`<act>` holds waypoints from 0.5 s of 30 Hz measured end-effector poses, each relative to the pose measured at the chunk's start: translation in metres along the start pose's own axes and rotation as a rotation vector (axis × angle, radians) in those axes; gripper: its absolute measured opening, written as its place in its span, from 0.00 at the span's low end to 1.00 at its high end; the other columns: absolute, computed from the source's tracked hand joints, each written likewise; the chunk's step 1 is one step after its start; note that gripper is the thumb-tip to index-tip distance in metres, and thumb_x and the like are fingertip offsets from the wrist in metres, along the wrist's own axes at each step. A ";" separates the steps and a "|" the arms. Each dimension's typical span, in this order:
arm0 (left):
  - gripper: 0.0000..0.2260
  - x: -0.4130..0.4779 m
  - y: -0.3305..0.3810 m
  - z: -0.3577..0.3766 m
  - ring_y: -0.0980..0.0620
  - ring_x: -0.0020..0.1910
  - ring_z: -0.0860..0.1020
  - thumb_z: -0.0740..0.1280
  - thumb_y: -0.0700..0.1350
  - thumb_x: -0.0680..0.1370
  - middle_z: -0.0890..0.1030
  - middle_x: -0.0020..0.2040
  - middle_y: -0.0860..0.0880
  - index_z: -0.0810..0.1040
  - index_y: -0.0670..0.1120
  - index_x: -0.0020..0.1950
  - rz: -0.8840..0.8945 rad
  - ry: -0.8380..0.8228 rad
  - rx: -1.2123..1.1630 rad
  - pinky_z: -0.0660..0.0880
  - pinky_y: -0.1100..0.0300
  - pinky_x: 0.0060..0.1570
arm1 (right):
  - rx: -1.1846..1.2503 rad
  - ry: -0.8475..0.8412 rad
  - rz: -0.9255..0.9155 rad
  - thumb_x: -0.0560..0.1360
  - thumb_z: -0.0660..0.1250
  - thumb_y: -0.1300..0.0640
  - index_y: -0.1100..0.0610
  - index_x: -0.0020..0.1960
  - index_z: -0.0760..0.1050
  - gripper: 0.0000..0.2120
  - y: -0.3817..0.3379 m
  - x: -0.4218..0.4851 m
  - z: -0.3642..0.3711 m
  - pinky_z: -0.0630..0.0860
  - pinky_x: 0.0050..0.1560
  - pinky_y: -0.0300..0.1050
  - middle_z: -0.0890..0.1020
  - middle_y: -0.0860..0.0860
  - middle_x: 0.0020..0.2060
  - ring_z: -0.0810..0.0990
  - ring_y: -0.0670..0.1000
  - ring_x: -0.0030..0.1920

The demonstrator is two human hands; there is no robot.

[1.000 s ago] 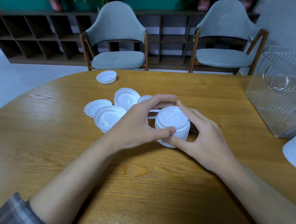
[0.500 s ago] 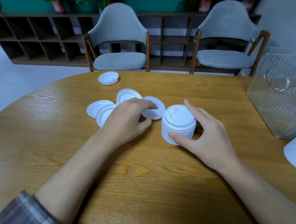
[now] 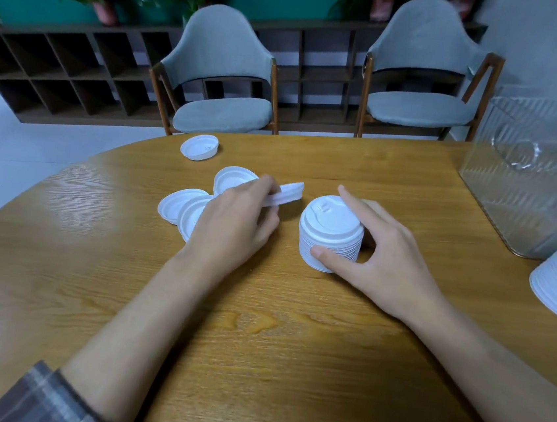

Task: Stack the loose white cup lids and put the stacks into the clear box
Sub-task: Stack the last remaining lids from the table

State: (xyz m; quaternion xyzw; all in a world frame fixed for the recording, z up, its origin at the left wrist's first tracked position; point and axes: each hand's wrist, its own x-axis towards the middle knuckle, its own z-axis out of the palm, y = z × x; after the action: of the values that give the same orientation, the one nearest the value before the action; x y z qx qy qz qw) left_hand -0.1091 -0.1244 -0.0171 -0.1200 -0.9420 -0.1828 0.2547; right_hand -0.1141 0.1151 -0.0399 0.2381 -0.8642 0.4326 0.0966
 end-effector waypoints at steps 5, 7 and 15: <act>0.09 0.002 0.012 -0.005 0.53 0.44 0.81 0.72 0.39 0.79 0.84 0.45 0.52 0.76 0.45 0.58 -0.121 0.157 -0.331 0.77 0.65 0.45 | 0.017 0.021 -0.002 0.72 0.77 0.42 0.48 0.81 0.66 0.41 -0.002 0.000 0.001 0.59 0.63 0.22 0.74 0.37 0.68 0.69 0.32 0.68; 0.13 0.003 0.017 -0.008 0.55 0.50 0.81 0.72 0.38 0.79 0.84 0.51 0.55 0.77 0.47 0.63 -0.187 0.191 -0.465 0.79 0.67 0.46 | 0.015 0.023 0.000 0.72 0.77 0.42 0.49 0.80 0.67 0.40 -0.003 0.000 0.001 0.59 0.63 0.21 0.74 0.37 0.68 0.69 0.31 0.67; 0.24 0.007 0.029 -0.021 0.52 0.53 0.84 0.68 0.31 0.80 0.79 0.63 0.41 0.80 0.53 0.71 -0.479 0.027 -1.091 0.85 0.53 0.51 | 0.003 0.048 0.028 0.70 0.77 0.38 0.43 0.81 0.64 0.44 -0.004 0.001 0.001 0.65 0.64 0.28 0.74 0.37 0.63 0.72 0.37 0.65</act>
State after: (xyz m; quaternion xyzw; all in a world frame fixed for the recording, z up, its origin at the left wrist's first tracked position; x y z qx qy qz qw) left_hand -0.0968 -0.1052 0.0116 -0.0152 -0.7096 -0.6942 0.1198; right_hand -0.1128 0.1119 -0.0375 0.2156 -0.8642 0.4408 0.1110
